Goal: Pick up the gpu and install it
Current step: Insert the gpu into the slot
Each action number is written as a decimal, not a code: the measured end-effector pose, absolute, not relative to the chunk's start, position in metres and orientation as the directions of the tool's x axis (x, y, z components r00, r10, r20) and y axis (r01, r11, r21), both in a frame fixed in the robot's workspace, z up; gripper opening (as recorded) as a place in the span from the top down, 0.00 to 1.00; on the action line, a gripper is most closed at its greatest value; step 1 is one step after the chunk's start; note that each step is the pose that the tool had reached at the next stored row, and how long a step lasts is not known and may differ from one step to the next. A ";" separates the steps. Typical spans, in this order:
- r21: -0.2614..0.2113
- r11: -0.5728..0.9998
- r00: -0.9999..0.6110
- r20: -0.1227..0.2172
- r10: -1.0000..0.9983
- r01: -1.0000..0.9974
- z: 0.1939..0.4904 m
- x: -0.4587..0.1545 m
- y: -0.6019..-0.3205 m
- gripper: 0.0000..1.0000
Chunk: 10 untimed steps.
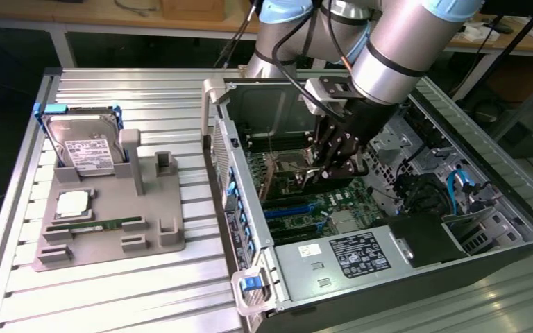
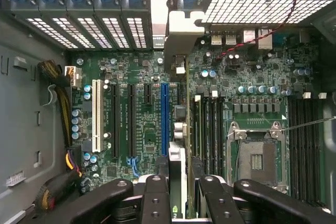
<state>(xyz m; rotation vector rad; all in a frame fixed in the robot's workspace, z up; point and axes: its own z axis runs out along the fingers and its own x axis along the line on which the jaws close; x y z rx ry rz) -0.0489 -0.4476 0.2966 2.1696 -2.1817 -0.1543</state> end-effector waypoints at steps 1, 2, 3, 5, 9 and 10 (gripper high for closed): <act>0.114 0.004 -0.007 -0.027 -1.000 -0.993 0.297 -0.049 -0.448 0.73; 0.114 0.004 -0.007 -0.027 -1.000 -0.994 0.297 -0.049 -0.448 0.73; 0.114 0.004 -0.007 -0.028 -1.000 -0.994 0.296 -0.052 -0.448 0.73; 0.114 0.004 -0.007 -0.028 -1.000 -0.994 0.296 -0.054 -0.448 0.73; 0.114 0.004 -0.007 -0.027 -1.000 -0.994 0.296 -0.062 -0.448 0.73; 0.114 0.004 -0.007 -0.027 -1.000 -0.994 0.296 -0.062 -0.448 0.73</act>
